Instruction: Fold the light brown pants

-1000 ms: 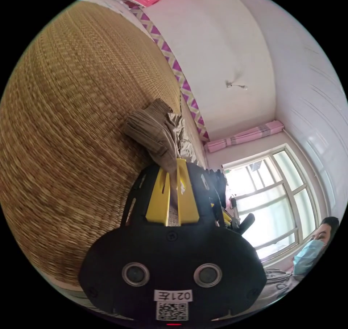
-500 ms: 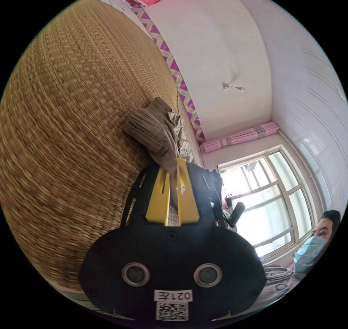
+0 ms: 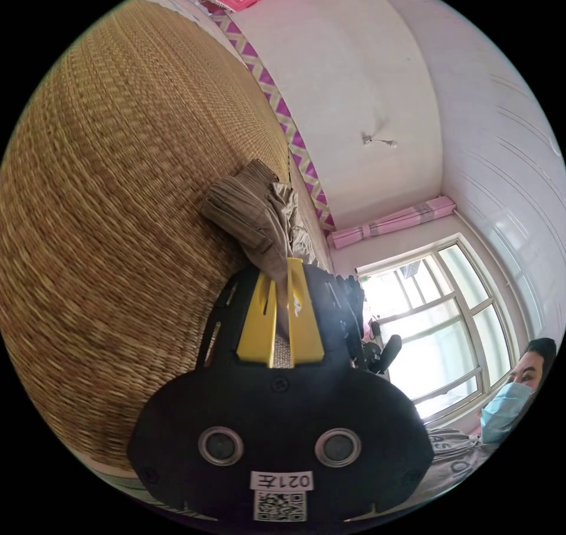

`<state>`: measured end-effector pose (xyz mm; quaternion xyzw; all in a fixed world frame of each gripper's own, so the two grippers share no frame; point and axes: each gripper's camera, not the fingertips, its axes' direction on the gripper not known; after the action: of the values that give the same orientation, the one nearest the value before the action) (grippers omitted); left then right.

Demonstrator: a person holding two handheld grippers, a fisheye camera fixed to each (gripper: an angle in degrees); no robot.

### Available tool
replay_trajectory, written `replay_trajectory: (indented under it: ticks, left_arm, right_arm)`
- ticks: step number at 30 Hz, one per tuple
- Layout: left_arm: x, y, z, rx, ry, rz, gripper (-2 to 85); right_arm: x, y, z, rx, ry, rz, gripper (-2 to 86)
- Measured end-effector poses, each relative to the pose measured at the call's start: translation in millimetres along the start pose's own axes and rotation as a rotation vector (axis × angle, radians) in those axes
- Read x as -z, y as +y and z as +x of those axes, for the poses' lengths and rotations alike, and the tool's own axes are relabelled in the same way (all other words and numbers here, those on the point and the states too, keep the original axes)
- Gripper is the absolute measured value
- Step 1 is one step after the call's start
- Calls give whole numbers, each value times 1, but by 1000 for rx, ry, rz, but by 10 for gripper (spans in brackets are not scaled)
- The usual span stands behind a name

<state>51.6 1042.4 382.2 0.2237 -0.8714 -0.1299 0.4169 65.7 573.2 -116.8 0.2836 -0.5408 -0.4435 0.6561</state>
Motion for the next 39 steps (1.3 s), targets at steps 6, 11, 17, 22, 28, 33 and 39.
replay_trajectory:
  ticks: [6,11,17,22,28,33,39]
  left_arm:
    - [-1,20,-33,22,-17,-1,-8]
    - [-3,12,-27,-69,-41,-20,-8]
    - [1,-18,-52,-69,-52,-7,-8]
    - [10,-68,-109,7,-33,-16,-7]
    - [11,-145,-114,-66,-158,-53,-7]
    - [43,-180,-155,20,-200,54,-7]
    - [90,-160,-229,235,-31,172,2]
  right_arm:
    - [70,150,128,-398,-227,360,-6]
    - [183,424,274,-839,-176,695,-4]
    - [195,741,350,-1321,27,634,-4]
    - [118,887,359,-1510,-233,624,-5]
    - [87,854,376,-1393,-293,628,-4]
    - [56,776,386,-1278,-306,576,-4]
    - [25,734,357,-1212,-382,543,1]
